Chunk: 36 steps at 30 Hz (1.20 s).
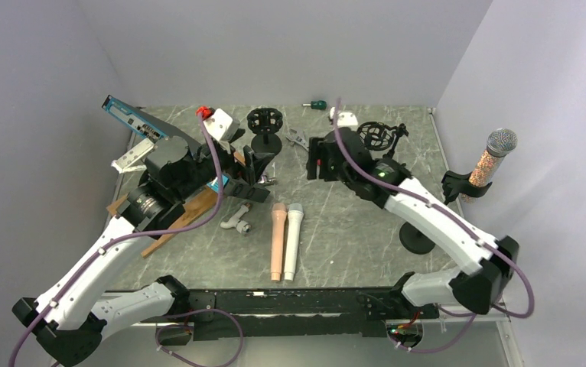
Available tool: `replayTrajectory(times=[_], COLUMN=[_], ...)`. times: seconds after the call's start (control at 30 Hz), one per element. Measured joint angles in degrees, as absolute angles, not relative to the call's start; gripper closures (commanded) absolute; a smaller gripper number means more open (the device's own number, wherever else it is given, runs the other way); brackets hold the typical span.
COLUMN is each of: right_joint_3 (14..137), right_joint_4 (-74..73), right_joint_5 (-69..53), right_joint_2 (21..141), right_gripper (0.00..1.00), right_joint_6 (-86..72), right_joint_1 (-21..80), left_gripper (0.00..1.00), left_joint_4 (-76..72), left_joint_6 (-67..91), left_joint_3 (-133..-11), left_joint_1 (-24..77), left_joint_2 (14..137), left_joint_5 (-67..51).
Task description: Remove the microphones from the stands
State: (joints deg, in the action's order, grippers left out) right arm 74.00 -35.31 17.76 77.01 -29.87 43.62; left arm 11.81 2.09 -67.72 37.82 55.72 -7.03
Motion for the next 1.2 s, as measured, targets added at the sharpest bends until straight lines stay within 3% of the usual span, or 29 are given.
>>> replayTrajectory(times=[0.33, 0.57, 0.77, 1.2], right_joint_3=[83.2, 84.6, 83.3, 81.4], right_joint_4=[-41.3, -44.5, -43.2, -40.7], right_joint_5=[38.7, 36.7, 27.2, 13.9], right_joint_2=[66.6, 68.3, 68.2, 73.7], right_gripper=[0.17, 0.06, 0.06, 0.21], right_joint_6=[-21.0, -18.8, -21.2, -28.5], right_joint_1=[40.1, 26.0, 18.2, 10.8], left_gripper=[0.01, 0.01, 0.01, 0.01], left_joint_4=[11.8, 11.8, 11.8, 11.8], left_joint_6=[1.9, 1.9, 1.9, 1.2], left_joint_3=[-67.7, -67.7, -67.7, -67.7], left_joint_1=[38.3, 38.7, 38.9, 40.2], left_joint_2=[55.8, 56.3, 56.6, 56.8], left_joint_5=[-6.6, -6.7, -6.7, -6.4])
